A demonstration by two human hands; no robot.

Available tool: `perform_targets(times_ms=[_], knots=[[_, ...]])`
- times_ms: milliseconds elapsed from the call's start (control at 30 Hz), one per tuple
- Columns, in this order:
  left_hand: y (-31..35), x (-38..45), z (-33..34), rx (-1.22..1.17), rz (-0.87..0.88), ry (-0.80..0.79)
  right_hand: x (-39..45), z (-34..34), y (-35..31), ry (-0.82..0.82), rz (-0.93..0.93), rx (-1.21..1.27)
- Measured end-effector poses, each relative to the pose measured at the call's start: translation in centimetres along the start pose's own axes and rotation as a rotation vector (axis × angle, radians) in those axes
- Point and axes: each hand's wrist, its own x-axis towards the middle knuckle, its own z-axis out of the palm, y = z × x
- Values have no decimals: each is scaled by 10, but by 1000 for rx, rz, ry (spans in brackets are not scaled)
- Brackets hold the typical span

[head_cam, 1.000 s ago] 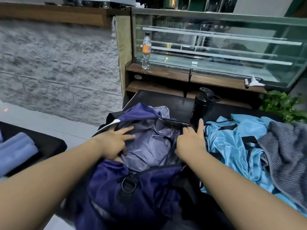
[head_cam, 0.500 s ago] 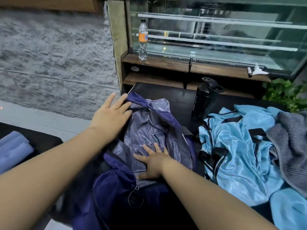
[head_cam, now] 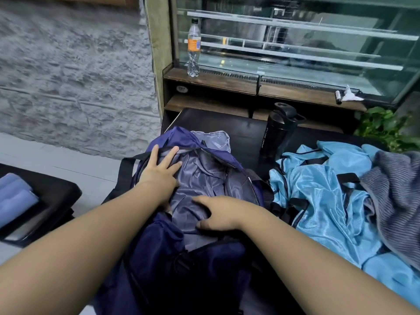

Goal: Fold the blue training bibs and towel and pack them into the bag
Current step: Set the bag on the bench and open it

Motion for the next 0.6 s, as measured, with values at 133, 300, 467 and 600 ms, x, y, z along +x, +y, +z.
perform_targets(times_ms=[133, 300, 467, 600], knots=[[2, -5, -9, -16, -28, -16, -10, 5, 4, 21, 28, -84], [8, -41, -31, -318, 119, 149, -30, 11, 9, 179, -79, -3], [27, -95, -31, -500, 329, 16, -58, 22, -1, 118, -143, -3], [33, -121, -10, -400, 341, 14, -38, 41, -13, 13, -157, -143]])
